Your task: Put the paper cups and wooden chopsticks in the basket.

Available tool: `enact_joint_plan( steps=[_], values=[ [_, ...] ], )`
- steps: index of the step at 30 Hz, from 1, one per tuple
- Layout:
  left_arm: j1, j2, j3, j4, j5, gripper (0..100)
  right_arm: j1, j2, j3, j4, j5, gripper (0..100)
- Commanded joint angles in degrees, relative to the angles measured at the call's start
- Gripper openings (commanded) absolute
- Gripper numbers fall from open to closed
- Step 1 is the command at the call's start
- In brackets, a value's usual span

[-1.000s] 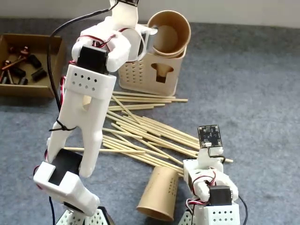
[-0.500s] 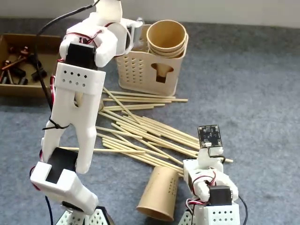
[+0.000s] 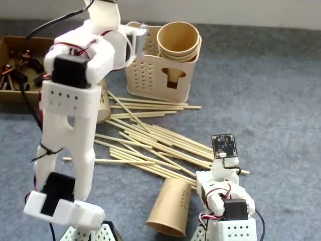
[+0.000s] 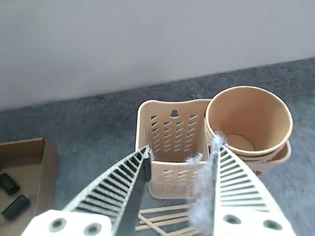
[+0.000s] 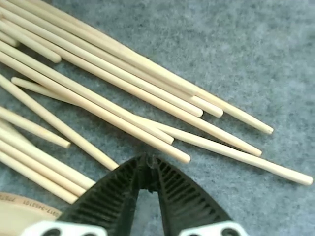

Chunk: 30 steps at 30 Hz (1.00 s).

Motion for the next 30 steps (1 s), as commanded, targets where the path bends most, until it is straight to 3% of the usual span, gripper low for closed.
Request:
enact_joint_plan(
  steps=[1,6,9,17,23,30],
  values=[
    [-2.15,-4.09,-0.13,4.66,0.44,19,0.66,-0.4,6.55,-0.04,0.53,0.5],
    [-6.11,-4.97,-0.13,9.23,-1.58,8,0.66,-0.4,6.55,-0.04,0.53,0.5],
    [-7.78,-4.53,-0.13,13.01,-4.57,9,0.66,-0.4,6.55,-0.04,0.53,0.5],
    [-14.64,-4.88,-0.04,23.12,-4.48,9,0.66,-0.4,6.55,-0.04,0.53,0.5],
    [-18.59,-7.52,5.49,23.91,-4.57,9,0.66,-0.4,6.55,-0.04,0.53,0.5],
    [-18.59,-20.09,19.21,23.91,-4.84,9,0.66,-0.4,6.55,-0.04,0.53,0.5]
  ],
)
